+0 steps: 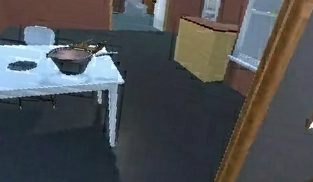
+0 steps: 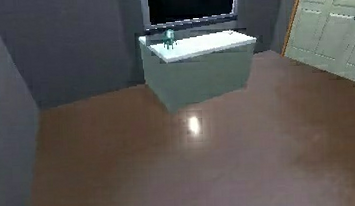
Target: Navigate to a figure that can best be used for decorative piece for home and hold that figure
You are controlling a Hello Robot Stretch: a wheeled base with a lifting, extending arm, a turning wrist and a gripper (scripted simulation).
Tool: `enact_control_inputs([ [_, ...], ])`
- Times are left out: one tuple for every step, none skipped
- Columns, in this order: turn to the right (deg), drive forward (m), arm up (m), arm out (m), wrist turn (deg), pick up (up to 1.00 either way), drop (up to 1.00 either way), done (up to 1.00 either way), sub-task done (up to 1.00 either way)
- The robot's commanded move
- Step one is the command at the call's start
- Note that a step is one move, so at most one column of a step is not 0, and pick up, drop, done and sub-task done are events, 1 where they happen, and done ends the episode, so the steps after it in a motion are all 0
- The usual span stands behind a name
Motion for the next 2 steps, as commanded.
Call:
enact_control_inputs([
  [0.0,1.0,0.0,0.0,0.0,0.0,0.0,0.0,0.0],
  [6.0,0.0,0.0,0.0,0.0,0.0,0.0,0.0,0.0],
])
